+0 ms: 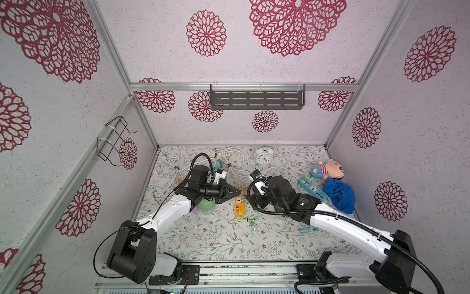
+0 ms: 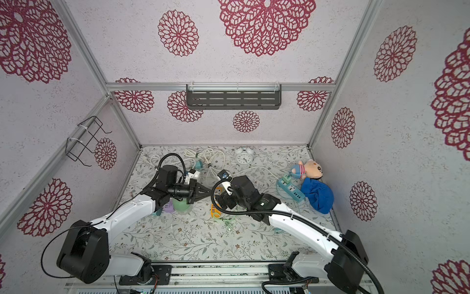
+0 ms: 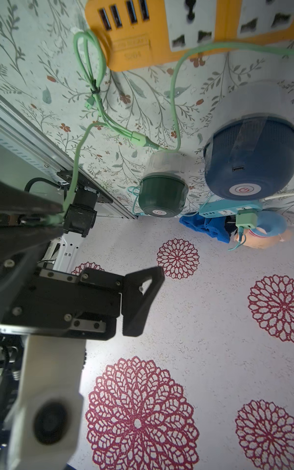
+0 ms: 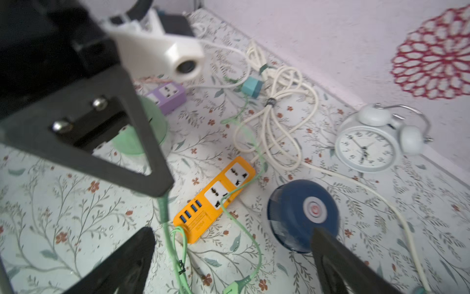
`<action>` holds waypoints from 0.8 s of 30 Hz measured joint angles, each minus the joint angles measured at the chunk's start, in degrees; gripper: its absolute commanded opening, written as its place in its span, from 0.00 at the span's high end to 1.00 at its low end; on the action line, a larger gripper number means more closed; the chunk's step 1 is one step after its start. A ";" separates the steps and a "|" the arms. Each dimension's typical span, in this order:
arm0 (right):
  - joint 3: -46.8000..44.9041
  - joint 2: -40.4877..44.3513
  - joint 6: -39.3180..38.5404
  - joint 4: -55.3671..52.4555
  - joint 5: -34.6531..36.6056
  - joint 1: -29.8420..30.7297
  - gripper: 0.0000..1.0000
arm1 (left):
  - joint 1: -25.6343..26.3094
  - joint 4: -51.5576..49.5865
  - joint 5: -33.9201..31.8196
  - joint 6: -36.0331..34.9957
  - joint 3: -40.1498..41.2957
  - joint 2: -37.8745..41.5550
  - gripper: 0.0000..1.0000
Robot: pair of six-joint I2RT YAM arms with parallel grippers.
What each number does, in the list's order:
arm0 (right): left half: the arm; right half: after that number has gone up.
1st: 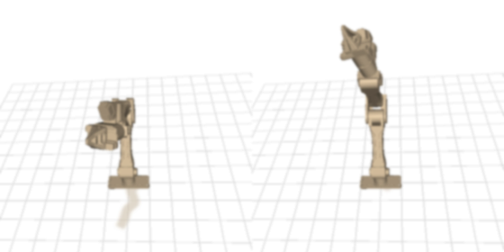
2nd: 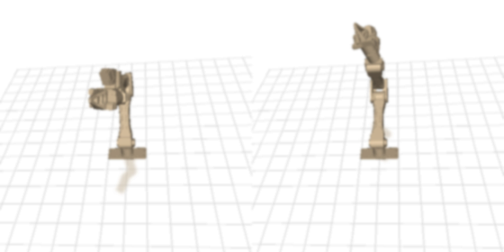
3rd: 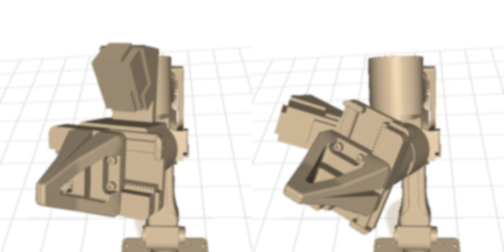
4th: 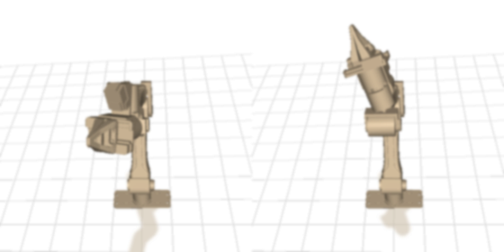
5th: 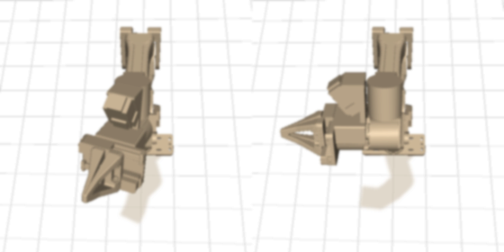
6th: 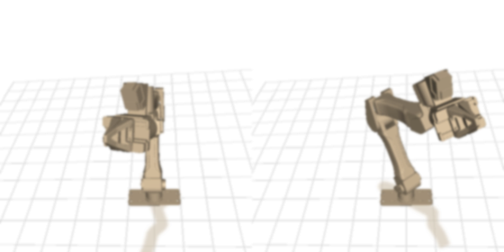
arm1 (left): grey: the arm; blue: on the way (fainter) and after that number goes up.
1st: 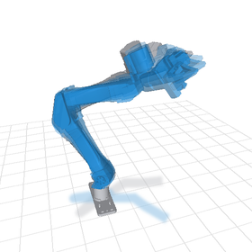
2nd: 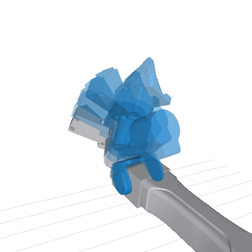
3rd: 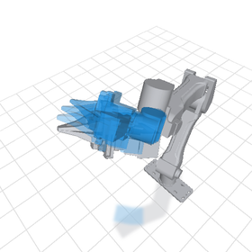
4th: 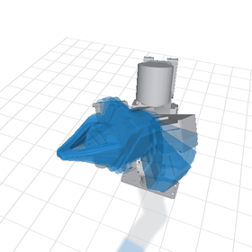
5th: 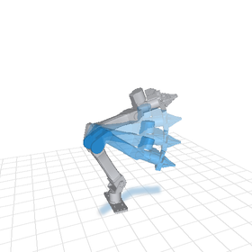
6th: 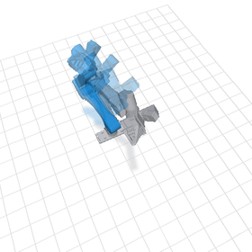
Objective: Charge the cordless meat grinders
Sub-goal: Pick up the charging cable from the center of the board.
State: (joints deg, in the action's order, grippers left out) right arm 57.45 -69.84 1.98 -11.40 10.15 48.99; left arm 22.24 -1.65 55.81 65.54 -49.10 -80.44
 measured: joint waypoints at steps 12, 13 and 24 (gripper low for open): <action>1.92 5.73 9.68 -1.99 2.80 -3.10 0.03 | 0.13 -9.84 -2.54 -15.28 -8.17 2.86 1.00; 1.81 6.19 9.60 -2.25 1.68 -3.34 0.09 | 0.13 -10.84 -2.84 -16.55 -8.72 3.52 1.00; 4.66 1.60 5.42 -4.46 -17.14 -3.89 0.36 | 0.17 -19.23 -4.13 -23.67 -12.59 4.98 1.00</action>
State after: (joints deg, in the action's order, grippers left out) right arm 62.11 -68.25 7.40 -15.86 -6.98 45.10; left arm 22.41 -20.88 51.68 41.87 -61.69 -75.46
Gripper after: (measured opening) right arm 0.659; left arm 0.094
